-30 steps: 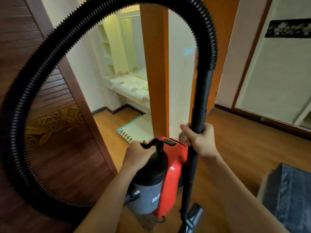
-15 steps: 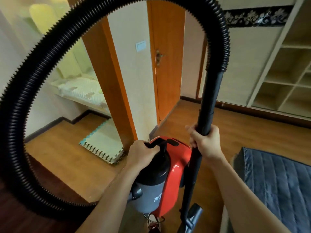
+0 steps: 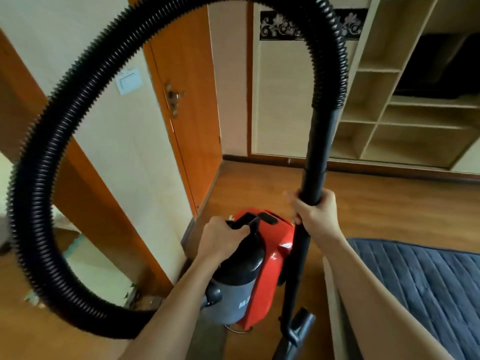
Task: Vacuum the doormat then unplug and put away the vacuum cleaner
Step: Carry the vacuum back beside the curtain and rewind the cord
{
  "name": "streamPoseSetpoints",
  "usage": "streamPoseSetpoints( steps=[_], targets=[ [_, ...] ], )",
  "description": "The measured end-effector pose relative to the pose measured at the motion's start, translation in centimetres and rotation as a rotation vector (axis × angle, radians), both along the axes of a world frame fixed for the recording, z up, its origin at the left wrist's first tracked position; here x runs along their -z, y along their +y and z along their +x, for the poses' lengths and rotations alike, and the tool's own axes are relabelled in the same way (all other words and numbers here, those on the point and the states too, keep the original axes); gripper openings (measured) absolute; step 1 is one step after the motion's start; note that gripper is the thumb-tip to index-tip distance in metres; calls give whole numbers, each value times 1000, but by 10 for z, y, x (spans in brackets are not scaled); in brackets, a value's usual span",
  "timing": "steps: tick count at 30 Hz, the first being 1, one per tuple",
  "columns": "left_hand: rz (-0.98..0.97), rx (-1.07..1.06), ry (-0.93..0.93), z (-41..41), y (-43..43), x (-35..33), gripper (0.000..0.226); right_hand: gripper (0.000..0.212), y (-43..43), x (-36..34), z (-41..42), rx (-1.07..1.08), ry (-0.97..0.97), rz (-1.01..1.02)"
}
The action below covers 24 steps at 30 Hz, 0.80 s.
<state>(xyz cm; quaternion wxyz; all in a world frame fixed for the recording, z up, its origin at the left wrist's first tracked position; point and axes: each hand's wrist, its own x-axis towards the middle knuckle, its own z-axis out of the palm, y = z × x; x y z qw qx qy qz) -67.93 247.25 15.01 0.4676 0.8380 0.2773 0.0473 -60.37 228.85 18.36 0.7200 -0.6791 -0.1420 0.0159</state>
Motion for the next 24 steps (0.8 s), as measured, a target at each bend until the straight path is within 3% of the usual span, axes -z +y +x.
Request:
streamPoseSetpoints(
  steps=[11,24],
  targets=[
    [71,245,-12,185,46,-8,35,17,25,-7,149,148,-36,44],
    [-20,170,13,446,16,0,31,26,13,20,414,122,-32,28]
  ],
)
